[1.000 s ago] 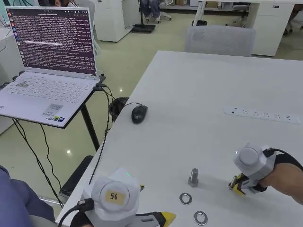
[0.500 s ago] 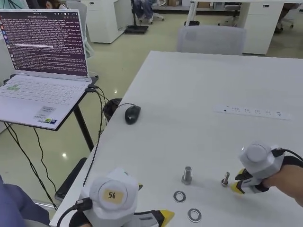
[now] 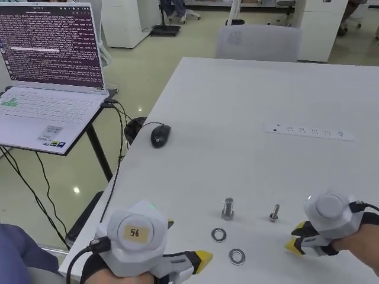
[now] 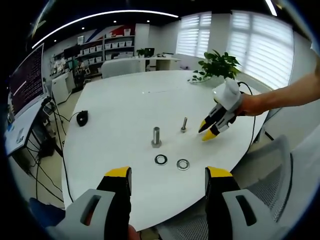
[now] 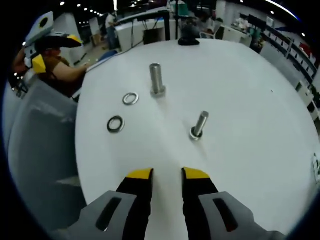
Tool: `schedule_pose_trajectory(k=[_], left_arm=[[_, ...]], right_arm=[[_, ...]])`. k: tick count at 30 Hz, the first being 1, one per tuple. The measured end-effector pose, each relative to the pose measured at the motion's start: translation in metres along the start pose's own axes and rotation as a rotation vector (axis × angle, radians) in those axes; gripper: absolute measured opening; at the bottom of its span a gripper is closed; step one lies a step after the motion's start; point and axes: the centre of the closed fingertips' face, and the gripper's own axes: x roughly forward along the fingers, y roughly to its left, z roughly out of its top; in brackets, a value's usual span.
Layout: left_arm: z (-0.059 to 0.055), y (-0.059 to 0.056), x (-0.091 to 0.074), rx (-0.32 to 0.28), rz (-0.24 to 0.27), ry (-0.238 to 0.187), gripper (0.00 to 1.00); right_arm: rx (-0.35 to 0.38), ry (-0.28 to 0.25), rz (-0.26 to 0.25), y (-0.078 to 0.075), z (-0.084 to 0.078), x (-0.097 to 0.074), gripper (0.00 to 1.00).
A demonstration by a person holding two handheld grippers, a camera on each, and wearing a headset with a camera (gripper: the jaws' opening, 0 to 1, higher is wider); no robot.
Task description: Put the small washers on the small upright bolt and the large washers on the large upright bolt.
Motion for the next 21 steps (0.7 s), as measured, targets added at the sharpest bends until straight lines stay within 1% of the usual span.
schedule_pose_trajectory(k=[5,8,12,14,19,20,21], left_arm=[[-0.003,-0.001,-0.002,0.0,-0.001,0.001,0.59],[-0.004,-0.001,-0.002,-0.002,0.0,0.0,0.59],[-0.005,-0.001,-0.003,-0.005,0.002,-0.002,0.59],[-0.005,-0.001,-0.004,-0.006,0.003,-0.004,0.59],[-0.005,-0.001,-0.005,-0.009,0.005,-0.009,0.59],[-0.005,-0.001,-0.005,-0.009,0.005,-0.009,0.59],[-0.006,-0.002,-0.005,-0.008,0.005,-0.009,0.59]], right_arm=[[-0.018,-0.011,0.031,0.02,0.005,0.008,0.24],[-0.04,-0.022,0.063,0.035,0.014,0.016,0.24],[-0.077,-0.026,0.091,0.051,0.027,0.027,0.24],[-0.112,-0.031,0.114,0.06,0.036,0.032,0.24],[-0.214,-0.015,0.162,0.079,0.052,0.046,0.25],[-0.257,0.0,0.166,0.081,0.053,0.049,0.25],[-0.281,0.013,0.166,0.082,0.054,0.051,0.25]])
